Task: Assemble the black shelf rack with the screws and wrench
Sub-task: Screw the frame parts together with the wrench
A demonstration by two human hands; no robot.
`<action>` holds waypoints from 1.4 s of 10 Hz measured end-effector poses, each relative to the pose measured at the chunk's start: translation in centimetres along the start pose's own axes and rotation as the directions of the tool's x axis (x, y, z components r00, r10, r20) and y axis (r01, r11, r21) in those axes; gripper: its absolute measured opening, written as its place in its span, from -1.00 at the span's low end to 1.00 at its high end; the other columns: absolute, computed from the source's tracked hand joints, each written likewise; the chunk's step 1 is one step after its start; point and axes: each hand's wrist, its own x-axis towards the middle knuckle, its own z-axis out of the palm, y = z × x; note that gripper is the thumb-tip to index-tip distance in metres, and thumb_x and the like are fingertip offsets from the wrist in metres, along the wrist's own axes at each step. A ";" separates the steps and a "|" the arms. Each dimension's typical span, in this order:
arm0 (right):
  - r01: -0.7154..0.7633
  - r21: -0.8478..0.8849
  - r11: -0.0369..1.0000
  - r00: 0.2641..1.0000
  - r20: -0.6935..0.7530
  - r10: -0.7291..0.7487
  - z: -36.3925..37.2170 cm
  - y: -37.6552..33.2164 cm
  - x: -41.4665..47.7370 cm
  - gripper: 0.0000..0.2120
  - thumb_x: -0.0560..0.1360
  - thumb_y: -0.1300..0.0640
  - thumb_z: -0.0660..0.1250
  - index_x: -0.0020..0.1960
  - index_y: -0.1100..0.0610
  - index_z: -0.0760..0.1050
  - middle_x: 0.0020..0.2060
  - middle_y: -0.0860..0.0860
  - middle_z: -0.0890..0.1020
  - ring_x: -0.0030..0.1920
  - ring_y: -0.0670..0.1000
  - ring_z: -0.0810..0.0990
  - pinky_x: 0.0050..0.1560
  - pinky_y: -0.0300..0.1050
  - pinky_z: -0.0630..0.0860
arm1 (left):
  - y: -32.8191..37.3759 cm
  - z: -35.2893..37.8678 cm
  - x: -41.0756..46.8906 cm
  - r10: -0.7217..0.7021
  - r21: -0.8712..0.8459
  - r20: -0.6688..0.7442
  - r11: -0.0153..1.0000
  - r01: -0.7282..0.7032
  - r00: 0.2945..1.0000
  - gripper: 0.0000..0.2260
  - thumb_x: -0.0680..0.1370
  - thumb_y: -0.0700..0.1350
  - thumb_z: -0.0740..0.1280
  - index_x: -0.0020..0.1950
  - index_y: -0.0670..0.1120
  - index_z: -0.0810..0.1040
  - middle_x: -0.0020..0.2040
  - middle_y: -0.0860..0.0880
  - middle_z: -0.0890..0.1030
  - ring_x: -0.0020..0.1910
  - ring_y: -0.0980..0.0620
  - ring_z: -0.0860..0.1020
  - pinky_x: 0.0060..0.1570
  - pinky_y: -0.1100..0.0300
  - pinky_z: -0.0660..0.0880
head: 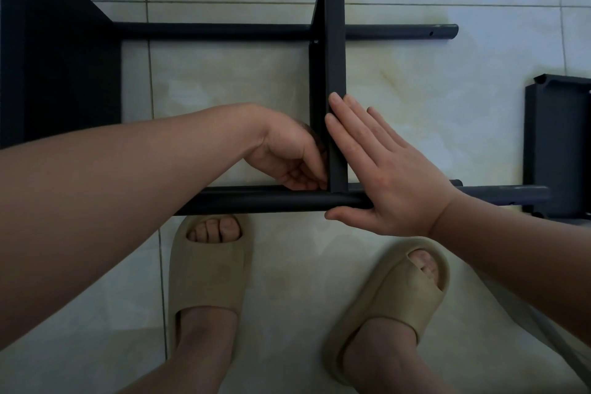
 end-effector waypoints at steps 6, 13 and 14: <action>-0.003 0.000 1.000 1.000 0.004 0.003 -0.1 -0.1 0.0 -0.01 0.55 -0.39 0.21 0.62 0.34 0.03 0.62 0.27 0.02 0.64 0.22 -0.05 0.57 0.27 0.12 | 0.1 0.2 -0.1 -0.026 0.081 -0.036 0.996 0.029 0.999 -0.88 0.59 -0.28 0.29 -0.03 -0.14 0.61 -0.20 -0.04 0.62 -0.22 0.07 0.57 -0.15 0.25 0.49; -0.002 -0.002 1.000 1.000 0.009 0.002 -0.1 0.0 0.1 -0.01 0.55 -0.38 0.22 0.62 0.34 0.03 0.62 0.27 0.02 0.64 0.23 -0.05 0.57 0.28 0.11 | -1.3 0.6 0.2 0.184 -0.020 -0.020 0.983 -0.184 0.983 -0.71 0.55 -0.46 0.23 0.28 -0.41 0.46 0.10 -0.26 0.54 0.14 -0.18 0.54 0.34 -0.06 0.42; 0.002 -0.005 1.000 1.000 0.006 -0.002 0.0 0.0 0.0 -0.01 0.55 -0.38 0.22 0.62 0.34 0.03 0.62 0.26 0.01 0.64 0.23 -0.06 0.57 0.27 0.11 | -1.2 0.3 0.0 0.152 -0.033 0.026 0.988 -0.151 0.988 -0.81 0.56 -0.42 0.24 0.09 -0.24 0.57 -0.04 -0.13 0.64 0.01 -0.04 0.62 0.11 0.14 0.54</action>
